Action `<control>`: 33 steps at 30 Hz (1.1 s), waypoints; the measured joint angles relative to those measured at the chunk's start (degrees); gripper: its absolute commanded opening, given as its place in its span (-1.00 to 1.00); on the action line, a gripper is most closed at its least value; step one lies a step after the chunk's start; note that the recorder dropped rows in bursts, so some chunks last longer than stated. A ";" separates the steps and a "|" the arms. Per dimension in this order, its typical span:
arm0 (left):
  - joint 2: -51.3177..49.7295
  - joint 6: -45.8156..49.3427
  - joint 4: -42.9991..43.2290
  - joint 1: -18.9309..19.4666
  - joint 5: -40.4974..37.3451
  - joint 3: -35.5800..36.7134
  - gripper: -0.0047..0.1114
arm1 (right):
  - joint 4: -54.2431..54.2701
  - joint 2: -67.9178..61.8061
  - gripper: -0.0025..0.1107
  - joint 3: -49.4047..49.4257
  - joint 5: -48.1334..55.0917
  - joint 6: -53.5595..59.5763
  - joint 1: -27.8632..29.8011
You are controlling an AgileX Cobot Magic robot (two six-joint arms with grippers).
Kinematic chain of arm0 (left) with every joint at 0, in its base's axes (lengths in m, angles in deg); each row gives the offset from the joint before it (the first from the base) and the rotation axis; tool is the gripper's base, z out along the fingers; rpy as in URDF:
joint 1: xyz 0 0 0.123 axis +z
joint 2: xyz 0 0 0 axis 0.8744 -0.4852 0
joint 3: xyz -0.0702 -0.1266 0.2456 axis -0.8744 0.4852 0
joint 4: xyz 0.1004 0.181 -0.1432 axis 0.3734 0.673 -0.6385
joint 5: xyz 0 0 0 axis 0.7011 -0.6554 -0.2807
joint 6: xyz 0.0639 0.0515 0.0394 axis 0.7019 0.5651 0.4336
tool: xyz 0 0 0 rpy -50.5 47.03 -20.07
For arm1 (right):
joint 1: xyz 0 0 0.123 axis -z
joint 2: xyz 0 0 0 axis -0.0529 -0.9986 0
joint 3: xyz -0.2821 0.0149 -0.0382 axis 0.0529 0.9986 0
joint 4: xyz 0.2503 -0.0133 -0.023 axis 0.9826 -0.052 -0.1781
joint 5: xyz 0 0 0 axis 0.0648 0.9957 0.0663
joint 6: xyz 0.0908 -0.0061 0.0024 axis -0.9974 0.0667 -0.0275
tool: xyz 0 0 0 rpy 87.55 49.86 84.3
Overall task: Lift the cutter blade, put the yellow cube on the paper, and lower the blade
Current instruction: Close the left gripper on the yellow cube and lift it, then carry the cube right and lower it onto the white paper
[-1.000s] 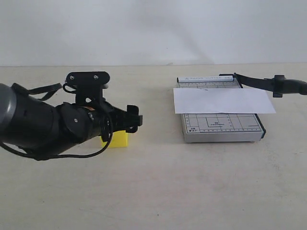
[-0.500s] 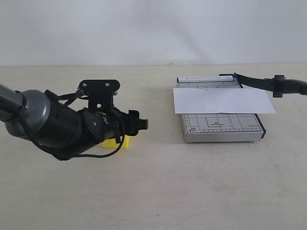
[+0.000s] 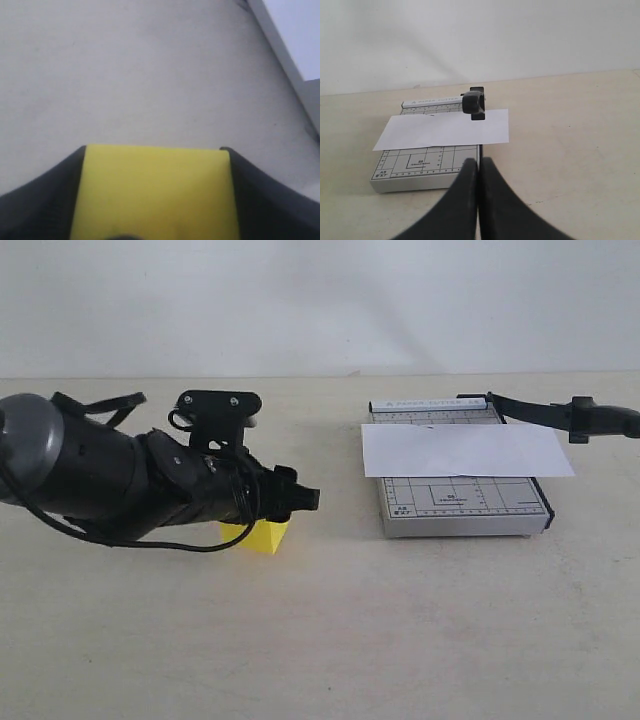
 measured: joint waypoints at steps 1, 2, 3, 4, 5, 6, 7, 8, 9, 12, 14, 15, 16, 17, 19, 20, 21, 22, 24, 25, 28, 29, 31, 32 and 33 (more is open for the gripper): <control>2.11 1.81 -0.09 0.10 -2.05 0.00 -0.84 | 0.00 0.00 -0.96 0.00 0.00 0.00 0.00; 3.41 3.14 -0.09 0.10 -3.93 0.00 -0.84 | 0.00 0.00 -0.96 0.00 0.00 0.00 0.00; 5.78 6.91 -0.22 0.10 -8.88 0.00 -0.84 | 0.00 0.00 -0.96 0.00 0.00 0.00 0.00; 7.02 8.96 -0.22 0.10 -11.63 0.00 -0.84 | 0.00 0.00 -0.96 0.00 0.00 0.00 0.00; 9.39 11.42 -0.22 0.10 -15.91 0.00 -0.84 | 0.00 0.00 -0.96 0.00 0.00 0.00 0.00; 10.49 12.38 -0.22 0.10 -17.57 0.00 -0.84 | 0.00 0.00 -0.96 0.00 0.00 0.00 0.00; 12.30 14.14 -0.22 0.10 -18.81 -0.12 -0.84 | 0.00 0.00 -0.96 0.00 0.00 0.00 0.00; 13.32 17.13 -0.22 0.21 -19.37 -1.73 -0.84 | 0.00 0.00 -0.96 0.00 0.00 0.00 0.00; 13.46 19.12 -0.22 0.64 -20.36 -3.53 -0.84 | 0.00 0.00 -0.96 0.00 0.00 0.00 0.00; 7.79 27.48 -0.22 3.05 -32.20 -20.63 -0.84 | 0.00 0.00 -0.96 0.00 0.00 0.00 0.00; 0.55 28.92 0.18 3.43 -37.94 -31.90 -0.84 | 0.00 0.00 -0.96 0.00 0.00 0.00 0.00; -1.59 28.92 0.33 3.43 -39.33 -35.47 -0.84 | 0.00 0.00 -0.96 0.00 0.00 0.00 0.00; -4.15 29.02 0.49 3.43 -41.13 -38.71 -0.84 | 0.00 0.00 -0.96 0.00 0.00 0.00 0.00; -6.60 29.01 0.62 3.43 -42.97 -41.61 -0.84 | 0.00 0.00 -0.96 0.00 0.00 0.00 0.00; -11.00 29.01 1.73 3.43 -45.53 -46.14 -0.84 | 0.00 0.00 -0.96 0.00 0.00 0.00 0.00; -13.05 29.01 2.75 3.43 -46.44 -48.42 -0.84 | 0.00 0.00 -0.96 0.00 0.00 0.00 0.00; -14.51 29.01 3.72 3.43 -46.93 -50.16 -0.84 | 0.00 0.00 -0.96 0.00 0.00 0.00 0.00; -16.49 28.68 5.14 3.43 -47.50 -52.26 -0.84 | 0.00 0.00 -0.96 0.00 0.00 0.00 0.00; -19.86 28.28 8.22 3.43 -48.52 -56.27 -0.84 | 0.00 0.00 -0.96 0.00 0.00 0.00 0.00; -22.02 28.15 10.29 3.43 -49.39 -58.23 -0.84 | 0.00 0.00 -0.96 0.00 0.00 0.00 0.00; -26.11 28.06 14.67 3.43 -52.88 -63.29 -0.84 | 0.00 0.00 -0.96 0.00 0.00 0.00 0.00; -27.66 28.06 15.81 3.43 -54.02 -64.85 -0.84 | 0.00 0.00 -0.96 0.00 0.00 0.00 0.00; -29.60 28.06 16.99 3.43 -55.22 -67.43 -0.84 | 0.00 0.00 -0.96 0.00 0.00 0.00 0.00; -30.20 27.86 17.12 3.43 -55.38 -68.36 -0.84 | 0.00 0.00 -0.96 0.00 0.00 0.00 0.00; -30.76 27.64 17.28 3.43 -55.38 -69.42 -0.84 | 0.00 0.00 -0.96 0.00 0.00 0.00 0.00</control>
